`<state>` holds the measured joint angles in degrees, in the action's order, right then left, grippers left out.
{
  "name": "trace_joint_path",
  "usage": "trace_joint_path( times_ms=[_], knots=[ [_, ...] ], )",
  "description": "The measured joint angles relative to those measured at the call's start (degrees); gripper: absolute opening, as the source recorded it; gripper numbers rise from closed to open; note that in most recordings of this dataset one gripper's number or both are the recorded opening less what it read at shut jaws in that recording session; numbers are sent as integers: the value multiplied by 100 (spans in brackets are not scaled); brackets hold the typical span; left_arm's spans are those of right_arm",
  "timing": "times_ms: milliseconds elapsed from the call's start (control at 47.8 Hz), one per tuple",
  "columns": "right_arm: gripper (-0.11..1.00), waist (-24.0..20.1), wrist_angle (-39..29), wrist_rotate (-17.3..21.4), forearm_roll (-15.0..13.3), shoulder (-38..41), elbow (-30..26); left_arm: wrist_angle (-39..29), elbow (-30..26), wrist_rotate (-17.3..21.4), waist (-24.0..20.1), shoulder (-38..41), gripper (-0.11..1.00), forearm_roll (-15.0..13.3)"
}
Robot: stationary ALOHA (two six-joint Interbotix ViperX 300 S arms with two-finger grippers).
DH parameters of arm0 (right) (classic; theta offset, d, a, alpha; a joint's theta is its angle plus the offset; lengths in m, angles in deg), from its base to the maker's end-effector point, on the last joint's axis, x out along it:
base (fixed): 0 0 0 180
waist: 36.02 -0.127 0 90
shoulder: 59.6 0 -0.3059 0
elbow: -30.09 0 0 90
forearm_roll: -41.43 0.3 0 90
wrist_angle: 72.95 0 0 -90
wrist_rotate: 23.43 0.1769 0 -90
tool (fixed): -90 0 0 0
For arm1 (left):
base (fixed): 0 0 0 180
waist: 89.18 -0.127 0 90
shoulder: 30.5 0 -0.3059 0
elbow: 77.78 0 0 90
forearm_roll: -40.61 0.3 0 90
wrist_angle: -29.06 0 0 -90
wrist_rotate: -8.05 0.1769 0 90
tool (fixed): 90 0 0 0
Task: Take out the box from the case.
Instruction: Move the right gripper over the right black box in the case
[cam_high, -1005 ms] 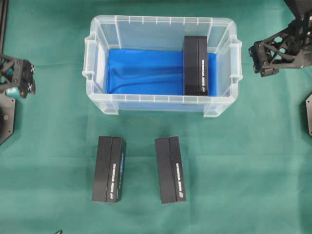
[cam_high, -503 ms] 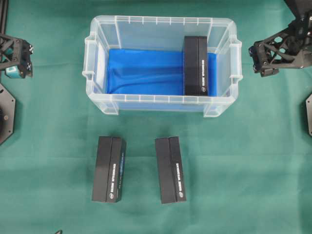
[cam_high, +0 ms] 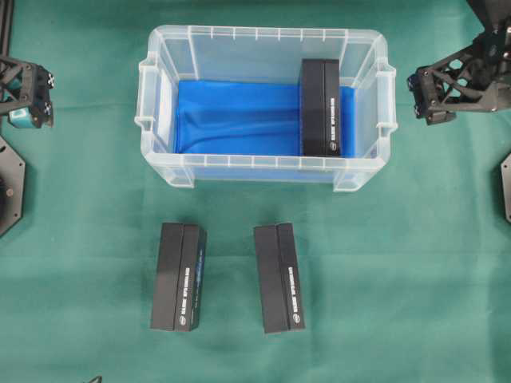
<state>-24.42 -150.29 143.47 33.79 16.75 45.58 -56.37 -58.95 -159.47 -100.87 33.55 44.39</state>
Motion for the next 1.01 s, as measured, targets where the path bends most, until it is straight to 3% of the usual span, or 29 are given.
trace_joint_path(
  times_ms=[733, 1005],
  knots=[
    [87, 9, 9, 44, -9, 9, 0, 26, 9, 0, 0, 0, 92, 0],
    [87, 0, 316, 149, -9, 404, -229, 35, 9, 9, 9, 0, 92, -9]
  ],
)
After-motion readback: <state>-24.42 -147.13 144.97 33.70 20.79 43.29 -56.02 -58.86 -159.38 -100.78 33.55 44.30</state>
